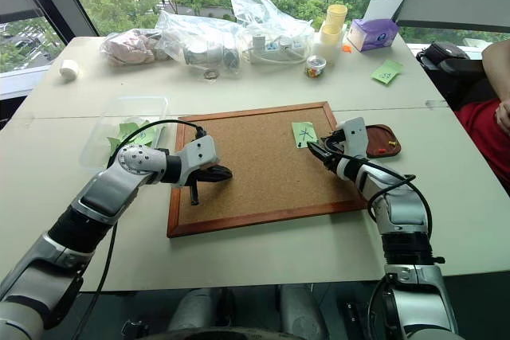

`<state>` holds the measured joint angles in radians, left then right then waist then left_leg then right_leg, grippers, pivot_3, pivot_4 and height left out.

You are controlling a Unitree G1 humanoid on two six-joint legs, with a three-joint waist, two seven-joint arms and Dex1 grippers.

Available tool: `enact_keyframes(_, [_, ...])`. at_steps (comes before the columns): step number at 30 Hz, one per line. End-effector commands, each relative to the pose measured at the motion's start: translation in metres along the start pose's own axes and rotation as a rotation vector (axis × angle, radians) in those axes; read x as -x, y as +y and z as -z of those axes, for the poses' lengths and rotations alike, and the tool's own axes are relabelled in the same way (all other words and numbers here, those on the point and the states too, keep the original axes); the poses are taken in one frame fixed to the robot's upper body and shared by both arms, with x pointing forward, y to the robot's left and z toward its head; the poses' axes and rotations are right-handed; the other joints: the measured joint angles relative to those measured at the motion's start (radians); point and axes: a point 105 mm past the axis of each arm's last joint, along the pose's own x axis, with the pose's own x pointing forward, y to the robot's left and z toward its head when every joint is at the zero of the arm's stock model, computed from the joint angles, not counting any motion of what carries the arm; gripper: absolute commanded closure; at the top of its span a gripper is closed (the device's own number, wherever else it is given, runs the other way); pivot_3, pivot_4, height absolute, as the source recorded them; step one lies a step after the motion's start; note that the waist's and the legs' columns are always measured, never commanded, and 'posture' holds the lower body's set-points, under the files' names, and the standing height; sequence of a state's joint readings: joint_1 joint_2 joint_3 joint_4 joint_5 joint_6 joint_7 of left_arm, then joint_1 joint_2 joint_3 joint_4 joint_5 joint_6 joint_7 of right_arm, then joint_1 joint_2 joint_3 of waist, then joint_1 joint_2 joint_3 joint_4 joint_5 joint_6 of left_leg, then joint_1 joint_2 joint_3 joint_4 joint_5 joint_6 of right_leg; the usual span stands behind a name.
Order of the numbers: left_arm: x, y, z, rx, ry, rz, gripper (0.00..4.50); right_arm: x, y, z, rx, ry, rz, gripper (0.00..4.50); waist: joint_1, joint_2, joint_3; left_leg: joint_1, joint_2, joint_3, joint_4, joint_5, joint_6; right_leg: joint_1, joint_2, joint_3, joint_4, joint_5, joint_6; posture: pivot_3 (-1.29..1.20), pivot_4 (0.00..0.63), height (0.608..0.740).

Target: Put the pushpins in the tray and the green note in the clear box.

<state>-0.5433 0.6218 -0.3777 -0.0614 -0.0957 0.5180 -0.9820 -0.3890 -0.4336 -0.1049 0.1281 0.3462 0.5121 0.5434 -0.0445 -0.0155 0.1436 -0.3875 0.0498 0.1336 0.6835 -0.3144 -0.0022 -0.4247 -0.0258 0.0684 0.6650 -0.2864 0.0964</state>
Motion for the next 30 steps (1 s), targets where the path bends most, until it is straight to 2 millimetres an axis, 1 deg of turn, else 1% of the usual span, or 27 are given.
enact_keyframes(1, [-0.001,-0.004,0.020,0.039,0.076,0.006,4.50,0.001,0.000,-0.013,0.020,-0.055,0.000,4.11,0.000,0.000,0.000,0.000,0.000,0.000,0.000,0.000,0.000,0.000,0.000,0.000,0.000,0.000,0.000,0.00,0.150,0.738])
enact_keyframes(2, [-0.001,-0.005,0.020,0.040,0.076,0.007,4.50,0.001,0.001,-0.013,0.019,-0.057,0.000,4.45,0.000,0.000,0.000,0.000,0.000,0.000,0.000,0.000,0.000,0.000,0.000,0.000,0.000,0.000,0.000,0.00,0.150,0.738])
enact_keyframes(6, [-0.002,-0.005,0.021,0.040,0.078,0.009,4.50,0.003,0.000,-0.012,0.018,-0.058,0.008,4.45,0.000,0.000,0.000,0.000,0.000,0.000,0.000,0.000,0.000,0.000,0.000,0.000,0.000,0.000,0.000,0.00,0.150,0.738])
enact_keyframes(12, [-0.002,-0.005,0.021,0.039,0.081,0.010,4.50,0.006,-0.005,-0.018,0.016,-0.103,0.034,4.45,0.000,0.000,0.000,0.000,0.000,0.000,0.000,0.000,-0.001,0.000,0.000,0.000,0.000,0.000,0.000,0.00,0.150,0.738])
enact_keyframes(17, [-0.003,-0.006,0.021,0.039,0.080,0.018,4.50,0.012,-0.011,-0.040,0.032,-0.223,0.075,4.45,0.000,0.000,0.000,0.000,0.000,0.000,0.000,0.001,-0.001,0.000,0.000,0.000,0.000,0.000,0.000,0.00,0.150,0.738])
enact_keyframes(25, [-0.004,-0.008,0.021,0.039,0.080,0.026,4.50,0.019,-0.021,-0.045,0.035,-0.242,0.117,4.45,0.000,0.000,0.000,0.000,0.000,0.000,0.000,0.001,-0.002,0.000,0.000,0.000,0.000,0.000,0.000,0.00,0.150,0.738])
enact_keyframes(26, [-0.004,-0.009,0.021,0.038,0.080,0.027,4.50,0.020,-0.024,-0.046,0.033,-0.246,0.130,4.45,0.000,0.000,0.000,0.000,0.000,0.000,0.000,0.001,-0.002,0.000,0.000,0.000,0.000,0.000,0.000,0.00,0.150,0.738])
enact_keyframes(28, [-0.004,-0.008,0.021,0.040,0.078,0.025,4.50,0.027,-0.041,-0.050,0.020,-0.262,0.213,4.45,0.001,0.000,0.000,0.000,0.000,0.000,0.000,0.001,-0.002,0.000,0.000,0.000,0.000,0.000,0.000,0.00,0.150,0.738])
enact_keyframes(30, [-0.004,-0.008,0.021,0.040,0.078,0.024,4.50,0.032,-0.051,-0.051,0.020,-0.264,0.267,4.45,0.001,0.000,0.000,0.000,0.000,0.000,0.000,0.001,-0.002,0.000,0.000,0.000,0.000,0.000,0.000,0.00,0.150,0.738])
